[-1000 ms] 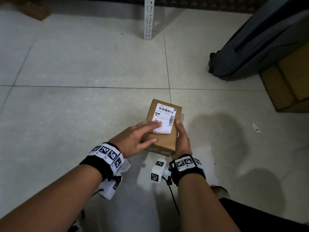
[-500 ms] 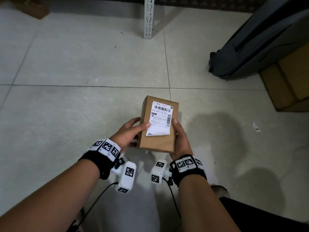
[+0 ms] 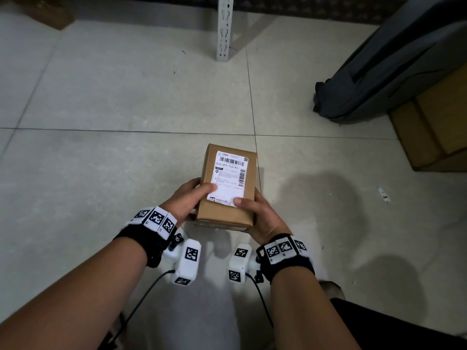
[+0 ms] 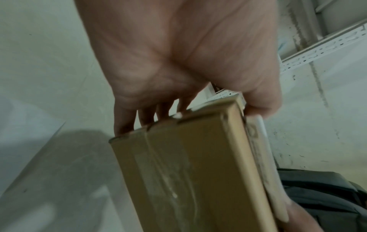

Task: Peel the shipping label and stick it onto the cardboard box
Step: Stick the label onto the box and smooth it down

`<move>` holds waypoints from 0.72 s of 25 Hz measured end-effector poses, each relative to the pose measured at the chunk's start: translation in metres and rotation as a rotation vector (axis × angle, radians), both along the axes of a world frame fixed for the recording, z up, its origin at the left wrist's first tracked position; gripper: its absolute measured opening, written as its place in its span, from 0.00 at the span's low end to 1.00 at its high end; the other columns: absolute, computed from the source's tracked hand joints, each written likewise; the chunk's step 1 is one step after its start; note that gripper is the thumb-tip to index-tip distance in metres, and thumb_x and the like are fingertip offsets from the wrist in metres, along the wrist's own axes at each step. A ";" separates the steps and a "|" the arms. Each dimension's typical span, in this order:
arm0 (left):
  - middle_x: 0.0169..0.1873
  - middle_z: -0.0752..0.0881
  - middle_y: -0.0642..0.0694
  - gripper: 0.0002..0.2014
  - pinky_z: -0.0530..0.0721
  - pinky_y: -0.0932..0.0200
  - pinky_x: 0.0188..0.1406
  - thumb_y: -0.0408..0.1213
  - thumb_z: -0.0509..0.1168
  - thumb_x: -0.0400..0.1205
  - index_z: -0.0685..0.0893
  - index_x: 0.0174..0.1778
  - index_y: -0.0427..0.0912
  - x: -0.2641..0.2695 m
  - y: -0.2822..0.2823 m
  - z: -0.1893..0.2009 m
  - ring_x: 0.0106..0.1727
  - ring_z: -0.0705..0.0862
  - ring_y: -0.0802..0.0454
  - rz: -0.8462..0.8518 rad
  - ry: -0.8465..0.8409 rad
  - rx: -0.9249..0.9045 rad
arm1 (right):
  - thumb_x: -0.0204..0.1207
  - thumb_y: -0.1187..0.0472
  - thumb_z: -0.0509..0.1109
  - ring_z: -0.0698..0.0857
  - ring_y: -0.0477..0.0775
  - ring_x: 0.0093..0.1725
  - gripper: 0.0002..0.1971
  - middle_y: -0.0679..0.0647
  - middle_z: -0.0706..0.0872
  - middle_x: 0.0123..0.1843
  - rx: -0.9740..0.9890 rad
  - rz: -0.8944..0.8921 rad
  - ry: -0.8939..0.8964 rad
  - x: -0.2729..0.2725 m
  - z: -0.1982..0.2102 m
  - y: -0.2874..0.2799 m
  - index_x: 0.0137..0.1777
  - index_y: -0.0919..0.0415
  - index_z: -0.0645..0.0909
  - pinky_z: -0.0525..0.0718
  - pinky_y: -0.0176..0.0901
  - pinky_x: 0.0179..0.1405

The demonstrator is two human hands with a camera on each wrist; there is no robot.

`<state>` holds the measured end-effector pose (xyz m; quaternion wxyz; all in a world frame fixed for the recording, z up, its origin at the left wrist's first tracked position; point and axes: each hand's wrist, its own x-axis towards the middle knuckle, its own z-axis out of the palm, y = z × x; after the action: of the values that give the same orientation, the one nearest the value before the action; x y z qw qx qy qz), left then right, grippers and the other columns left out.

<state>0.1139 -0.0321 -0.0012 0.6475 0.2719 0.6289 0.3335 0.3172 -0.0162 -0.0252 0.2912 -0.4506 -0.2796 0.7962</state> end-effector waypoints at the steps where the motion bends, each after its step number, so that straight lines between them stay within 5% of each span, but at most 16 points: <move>1: 0.56 0.93 0.47 0.27 0.84 0.34 0.64 0.55 0.70 0.72 0.83 0.67 0.54 -0.002 0.000 -0.002 0.62 0.88 0.38 -0.001 -0.022 -0.015 | 0.70 0.66 0.77 0.88 0.68 0.69 0.34 0.59 0.89 0.71 -0.002 0.029 0.013 0.000 0.001 -0.001 0.77 0.47 0.79 0.85 0.76 0.66; 3: 0.59 0.92 0.45 0.27 0.81 0.31 0.68 0.53 0.73 0.72 0.83 0.68 0.53 -0.004 -0.003 -0.006 0.64 0.88 0.37 -0.023 -0.103 -0.036 | 0.68 0.66 0.77 0.87 0.68 0.69 0.36 0.58 0.89 0.71 -0.015 0.059 0.019 0.000 0.003 -0.003 0.77 0.45 0.78 0.86 0.75 0.64; 7: 0.62 0.90 0.47 0.41 0.83 0.34 0.68 0.46 0.83 0.62 0.77 0.73 0.52 -0.002 -0.010 -0.011 0.64 0.88 0.43 -0.125 -0.127 -0.006 | 0.67 0.65 0.80 0.92 0.55 0.59 0.41 0.51 0.91 0.69 0.004 0.135 -0.058 -0.003 0.009 -0.003 0.79 0.39 0.74 0.92 0.51 0.40; 10: 0.64 0.89 0.49 0.46 0.82 0.34 0.69 0.42 0.85 0.60 0.74 0.75 0.53 -0.006 -0.012 -0.013 0.67 0.86 0.44 -0.172 -0.147 0.008 | 0.66 0.65 0.81 0.92 0.50 0.56 0.43 0.47 0.92 0.66 0.019 0.164 -0.066 -0.001 0.010 -0.002 0.79 0.36 0.72 0.90 0.46 0.37; 13: 0.69 0.86 0.46 0.41 0.78 0.32 0.72 0.40 0.81 0.67 0.73 0.76 0.57 -0.011 -0.011 -0.012 0.71 0.83 0.40 -0.170 -0.243 -0.003 | 0.67 0.69 0.80 0.90 0.61 0.66 0.43 0.50 0.91 0.69 -0.005 0.137 -0.030 0.002 0.006 -0.004 0.80 0.37 0.73 0.92 0.61 0.54; 15: 0.70 0.85 0.45 0.35 0.77 0.32 0.73 0.43 0.76 0.73 0.74 0.76 0.59 -0.008 -0.011 -0.007 0.71 0.83 0.38 -0.149 -0.298 -0.004 | 0.69 0.73 0.79 0.86 0.68 0.73 0.44 0.56 0.88 0.73 -0.006 0.120 0.027 0.004 0.001 -0.006 0.81 0.41 0.72 0.83 0.75 0.70; 18: 0.66 0.88 0.46 0.31 0.80 0.32 0.70 0.43 0.74 0.74 0.75 0.74 0.60 -0.003 -0.010 -0.001 0.67 0.86 0.38 -0.118 -0.234 -0.003 | 0.67 0.77 0.78 0.84 0.68 0.75 0.46 0.59 0.86 0.75 0.011 0.127 0.066 0.008 -0.004 -0.005 0.83 0.45 0.70 0.79 0.77 0.75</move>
<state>0.1112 -0.0418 -0.0021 0.7355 0.2667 0.5324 0.3232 0.3250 -0.0214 -0.0292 0.2518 -0.4037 -0.3023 0.8260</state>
